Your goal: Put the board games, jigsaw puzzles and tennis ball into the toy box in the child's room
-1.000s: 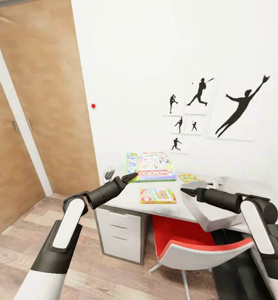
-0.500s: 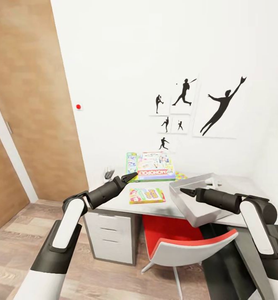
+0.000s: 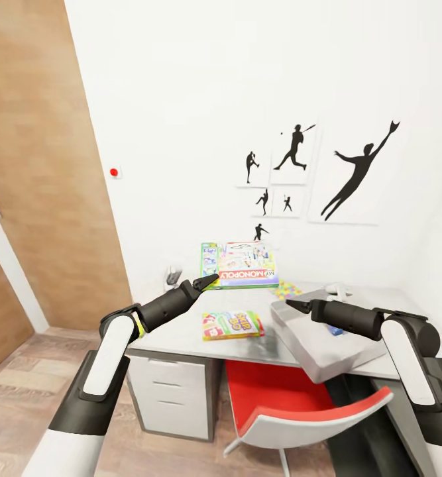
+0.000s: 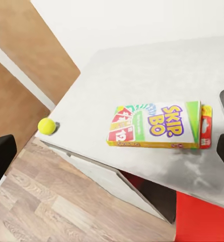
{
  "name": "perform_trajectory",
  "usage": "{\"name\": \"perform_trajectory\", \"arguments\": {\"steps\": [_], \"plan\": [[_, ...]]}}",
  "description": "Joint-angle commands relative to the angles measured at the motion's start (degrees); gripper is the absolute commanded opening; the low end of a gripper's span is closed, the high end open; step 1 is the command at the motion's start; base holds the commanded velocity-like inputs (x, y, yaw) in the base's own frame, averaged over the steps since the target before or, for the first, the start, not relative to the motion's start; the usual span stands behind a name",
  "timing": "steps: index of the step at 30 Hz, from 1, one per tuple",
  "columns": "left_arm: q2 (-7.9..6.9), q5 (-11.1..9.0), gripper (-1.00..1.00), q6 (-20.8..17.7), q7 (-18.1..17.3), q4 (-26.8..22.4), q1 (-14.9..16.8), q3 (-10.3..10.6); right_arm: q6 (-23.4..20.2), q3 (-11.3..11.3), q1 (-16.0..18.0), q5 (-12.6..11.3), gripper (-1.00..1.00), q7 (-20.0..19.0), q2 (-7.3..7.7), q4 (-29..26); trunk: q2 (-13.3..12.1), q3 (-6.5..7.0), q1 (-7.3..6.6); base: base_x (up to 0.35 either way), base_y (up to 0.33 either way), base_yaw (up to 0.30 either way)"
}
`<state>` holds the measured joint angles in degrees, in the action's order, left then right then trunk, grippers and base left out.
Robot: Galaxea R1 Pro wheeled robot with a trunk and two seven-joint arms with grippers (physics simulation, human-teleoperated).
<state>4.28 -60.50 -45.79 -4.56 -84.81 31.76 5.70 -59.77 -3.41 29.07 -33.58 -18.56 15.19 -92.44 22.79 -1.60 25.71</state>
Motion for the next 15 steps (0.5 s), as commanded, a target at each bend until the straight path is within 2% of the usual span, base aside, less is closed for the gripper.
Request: {"name": "perform_trajectory", "arguments": {"steps": [1, 10, 15], "plan": [[0.03, 0.08, -1.00, -0.24, -0.27, -0.01, 0.06, -0.08, -0.23, -0.07, 0.07, 0.53, 1.00, -0.60, 0.00, -0.02, 0.13, -0.11, 0.07, 0.302, 0.104, -0.077], [0.03, 0.00, -1.00, -0.26, -0.38, -0.01, 0.06, -0.08, -0.23, 0.03, 0.17, 0.53, 1.00, -0.60, -0.12, -0.02, 0.13, 0.18, 0.07, 0.259, 0.188, -0.160], [0.03, -0.08, -1.00, -0.26, -0.44, -0.24, 0.06, -0.08, -0.23, 0.05, 0.29, 0.55, 1.00, -0.57, -0.03, -0.02, 0.13, 0.38, 0.07, 0.145, 0.172, -0.228]]}}
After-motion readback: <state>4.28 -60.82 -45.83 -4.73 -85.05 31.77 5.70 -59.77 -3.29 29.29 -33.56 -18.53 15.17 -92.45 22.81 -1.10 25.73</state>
